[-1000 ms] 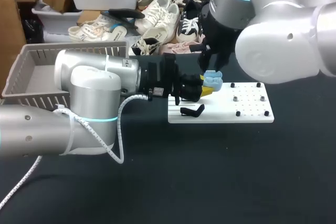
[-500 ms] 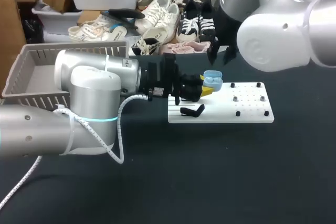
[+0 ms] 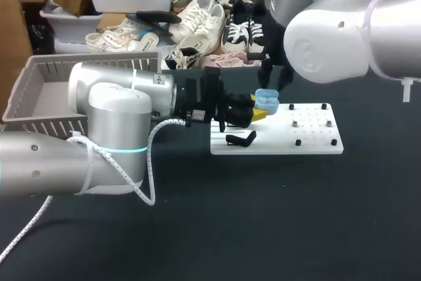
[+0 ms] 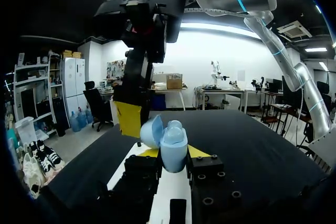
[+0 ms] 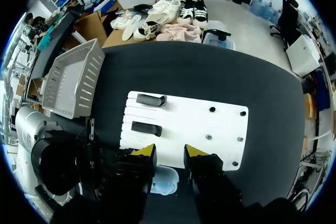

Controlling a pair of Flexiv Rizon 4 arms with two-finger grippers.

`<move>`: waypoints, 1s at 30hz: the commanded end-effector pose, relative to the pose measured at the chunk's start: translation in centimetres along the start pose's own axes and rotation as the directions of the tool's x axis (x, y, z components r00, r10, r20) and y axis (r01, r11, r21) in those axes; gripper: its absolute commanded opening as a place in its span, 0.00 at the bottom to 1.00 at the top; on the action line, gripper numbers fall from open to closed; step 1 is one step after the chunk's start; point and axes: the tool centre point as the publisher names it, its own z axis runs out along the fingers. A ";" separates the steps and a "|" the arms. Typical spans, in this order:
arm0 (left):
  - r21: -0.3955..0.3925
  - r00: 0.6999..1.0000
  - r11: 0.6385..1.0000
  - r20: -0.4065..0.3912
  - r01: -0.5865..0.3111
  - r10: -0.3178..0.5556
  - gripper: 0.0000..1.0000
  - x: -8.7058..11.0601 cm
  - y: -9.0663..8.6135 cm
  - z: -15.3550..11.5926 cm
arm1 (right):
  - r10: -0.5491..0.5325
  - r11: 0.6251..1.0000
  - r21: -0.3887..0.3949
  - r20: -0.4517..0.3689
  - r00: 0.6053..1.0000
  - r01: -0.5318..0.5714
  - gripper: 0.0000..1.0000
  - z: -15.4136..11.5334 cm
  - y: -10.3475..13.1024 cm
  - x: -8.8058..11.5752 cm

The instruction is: Pick up each earbud case from the left stands, insert the matching earbuds, close the lid, and place the case in the box.

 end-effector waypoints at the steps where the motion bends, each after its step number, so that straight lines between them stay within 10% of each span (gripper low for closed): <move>1: -0.006 1.000 1.000 0.001 -0.001 0.001 0.00 0.0 -0.1 -0.1 | 0.004 1.000 0.005 0.033 0.999 -0.004 0.32 -1.0 -0.1 1.8; 18: -0.006 1.000 1.000 0.001 -0.001 0.001 0.00 0.0 -0.1 -0.1 | 0.106 0.994 -0.033 0.177 0.979 -0.101 0.34 -5.2 -2.7 4.8; 30: -0.058 1.000 0.998 -0.012 -0.023 0.023 0.00 -0.4 0.6 -2.3 | 0.237 0.970 -0.080 0.065 0.969 -0.232 0.29 -1.6 -5.8 8.7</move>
